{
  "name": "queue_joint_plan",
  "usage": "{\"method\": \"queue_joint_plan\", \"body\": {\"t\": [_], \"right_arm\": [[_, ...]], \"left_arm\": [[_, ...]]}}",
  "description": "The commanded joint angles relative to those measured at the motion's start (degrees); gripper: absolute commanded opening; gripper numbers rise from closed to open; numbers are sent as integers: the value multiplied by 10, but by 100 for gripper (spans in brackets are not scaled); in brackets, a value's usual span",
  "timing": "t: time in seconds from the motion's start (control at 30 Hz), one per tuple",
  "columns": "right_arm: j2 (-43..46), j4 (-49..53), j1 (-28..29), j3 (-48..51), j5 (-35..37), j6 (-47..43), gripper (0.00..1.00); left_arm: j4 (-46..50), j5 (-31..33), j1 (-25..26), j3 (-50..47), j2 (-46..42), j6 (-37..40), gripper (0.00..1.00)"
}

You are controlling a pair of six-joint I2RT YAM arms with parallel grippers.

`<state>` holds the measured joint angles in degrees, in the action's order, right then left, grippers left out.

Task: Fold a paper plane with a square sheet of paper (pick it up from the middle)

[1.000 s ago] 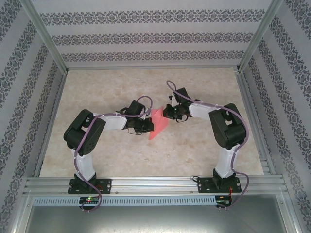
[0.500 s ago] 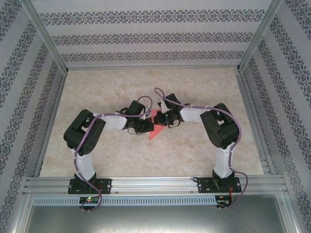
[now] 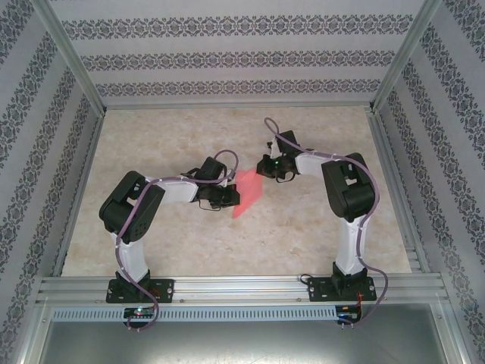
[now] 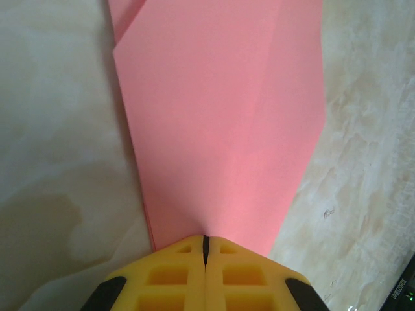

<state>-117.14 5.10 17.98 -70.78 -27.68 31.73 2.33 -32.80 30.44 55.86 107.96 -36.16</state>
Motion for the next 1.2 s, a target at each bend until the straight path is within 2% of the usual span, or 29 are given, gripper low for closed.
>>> {"method": "queue_joint_plan", "body": {"t": [0.0, 0.17, 0.4, 0.63, 0.93, 1.07, 1.17], "right_arm": [[42, -18, 0, 5, 9, 4, 0], [70, -37, 40, 49, -22, 10, 0], [28, -51, 78, 46, -50, 32, 0], [-12, -42, 48, 23, -45, 26, 0], [-53, 0, -14, -52, 15, 0, 0], [-43, 16, -19, -76, 25, -9, 0], [-6, 1, -12, -52, 22, -8, 0]], "left_arm": [[141, 31, 16, -42, 50, 16, 0], [138, 32, 16, -37, 52, 15, 0], [142, 34, 16, -37, 52, 16, 0], [146, 33, 16, -39, 52, 17, 0], [143, 28, 16, -47, 53, 22, 0], [141, 26, 16, -47, 52, 22, 0], [139, 27, 16, -43, 50, 22, 0]]}}
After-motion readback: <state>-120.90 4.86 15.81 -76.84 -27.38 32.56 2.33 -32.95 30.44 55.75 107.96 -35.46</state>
